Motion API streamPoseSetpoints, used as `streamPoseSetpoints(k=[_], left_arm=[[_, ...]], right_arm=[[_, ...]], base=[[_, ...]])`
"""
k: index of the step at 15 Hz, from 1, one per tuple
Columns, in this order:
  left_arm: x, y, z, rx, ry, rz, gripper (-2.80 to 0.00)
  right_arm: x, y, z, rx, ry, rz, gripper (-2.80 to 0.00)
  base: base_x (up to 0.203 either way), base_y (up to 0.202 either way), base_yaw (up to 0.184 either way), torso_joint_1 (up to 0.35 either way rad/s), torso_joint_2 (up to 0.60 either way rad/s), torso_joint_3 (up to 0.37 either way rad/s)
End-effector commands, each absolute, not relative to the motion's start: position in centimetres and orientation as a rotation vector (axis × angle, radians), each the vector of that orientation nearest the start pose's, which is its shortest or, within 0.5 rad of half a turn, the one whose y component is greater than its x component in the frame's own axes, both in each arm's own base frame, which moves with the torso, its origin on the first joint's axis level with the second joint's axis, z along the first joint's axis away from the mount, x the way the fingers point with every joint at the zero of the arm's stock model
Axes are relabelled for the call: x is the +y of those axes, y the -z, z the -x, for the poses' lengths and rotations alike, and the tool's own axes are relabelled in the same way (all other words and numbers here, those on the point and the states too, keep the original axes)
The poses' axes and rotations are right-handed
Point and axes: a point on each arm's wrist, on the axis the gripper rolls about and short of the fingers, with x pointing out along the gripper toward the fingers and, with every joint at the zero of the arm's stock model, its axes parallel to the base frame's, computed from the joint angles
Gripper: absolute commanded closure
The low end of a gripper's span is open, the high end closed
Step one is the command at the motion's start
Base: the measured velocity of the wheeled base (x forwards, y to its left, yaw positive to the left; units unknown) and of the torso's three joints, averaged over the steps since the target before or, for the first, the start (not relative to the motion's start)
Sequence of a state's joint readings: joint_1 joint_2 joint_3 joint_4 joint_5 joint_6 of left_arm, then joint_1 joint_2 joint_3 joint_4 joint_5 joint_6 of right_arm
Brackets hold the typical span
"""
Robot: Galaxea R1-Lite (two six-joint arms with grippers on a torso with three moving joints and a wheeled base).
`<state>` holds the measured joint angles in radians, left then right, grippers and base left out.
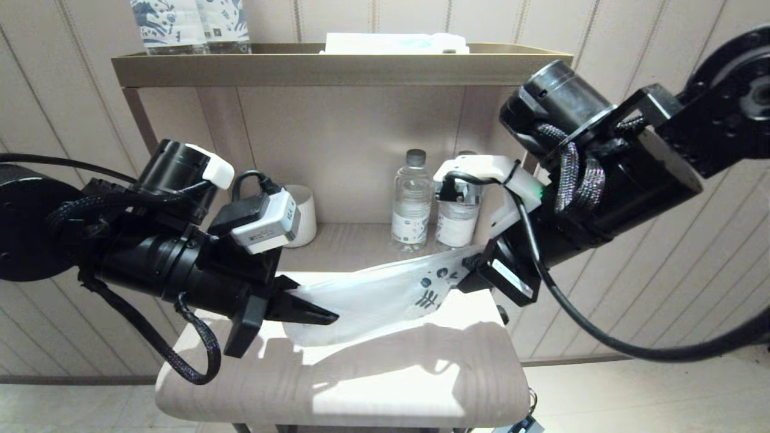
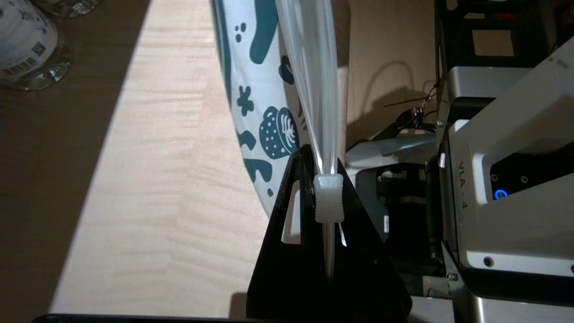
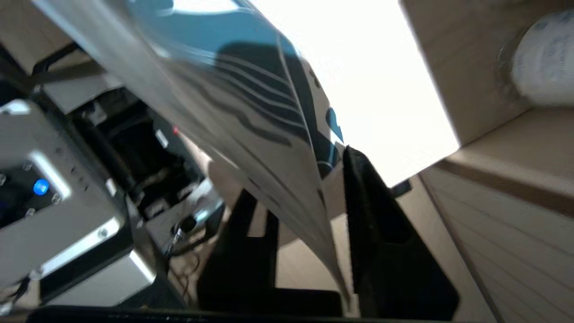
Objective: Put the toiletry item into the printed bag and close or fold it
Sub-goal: Hand it to the other hand
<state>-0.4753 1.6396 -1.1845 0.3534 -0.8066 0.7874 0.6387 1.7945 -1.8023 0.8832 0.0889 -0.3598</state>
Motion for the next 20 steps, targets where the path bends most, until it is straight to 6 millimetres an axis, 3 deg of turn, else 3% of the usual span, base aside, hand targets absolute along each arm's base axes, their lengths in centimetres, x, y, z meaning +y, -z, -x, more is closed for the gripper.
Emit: streamPoseSetpoints(k=[1, 5, 9, 12, 18, 20], left_arm=[[-14.2, -22.1, -23.9, 0.327, 1.465, -0.496, 0.00], [-14.2, -22.7, -24.0, 0.356, 1.469, -0.491, 0.00], [-15.7, -22.1, -24.0, 0.488, 1.449, -0.567, 0.00], [-16.5, -23.2, -23.8, 0.520, 1.473, -0.595, 0.00], [-17.9, -24.0, -24.5, 0.469, 1.485, -0.609, 0.00], [-18.1, -23.7, -24.9, 0.477, 1.492, -0.601, 0.00]], right_arm=[[18.8, -28.5, -24.8, 0.685, -0.835, 0.557, -2.80], [18.0, -30.0, -24.3, 0.634, -0.824, 0.540, -2.80], [16.5, -33.8, -21.6, 0.533, -0.835, 0.536, -2.80], [17.5, -35.4, -20.2, 0.469, -1.006, 0.495, -2.80], [21.5, -32.8, -23.7, 0.437, -1.263, 0.405, -2.80], [21.6, -32.2, -24.3, 0.450, -1.274, 0.395, -2.80]], base=[[0.000, 0.000, 0.000, 0.000, 0.00, 0.000], [0.000, 0.000, 0.000, 0.000, 0.00, 0.000], [0.000, 0.000, 0.000, 0.000, 0.00, 0.000], [0.000, 0.000, 0.000, 0.000, 0.00, 0.000], [0.000, 0.000, 0.000, 0.000, 0.00, 0.000], [0.000, 0.000, 0.000, 0.000, 0.00, 0.000]])
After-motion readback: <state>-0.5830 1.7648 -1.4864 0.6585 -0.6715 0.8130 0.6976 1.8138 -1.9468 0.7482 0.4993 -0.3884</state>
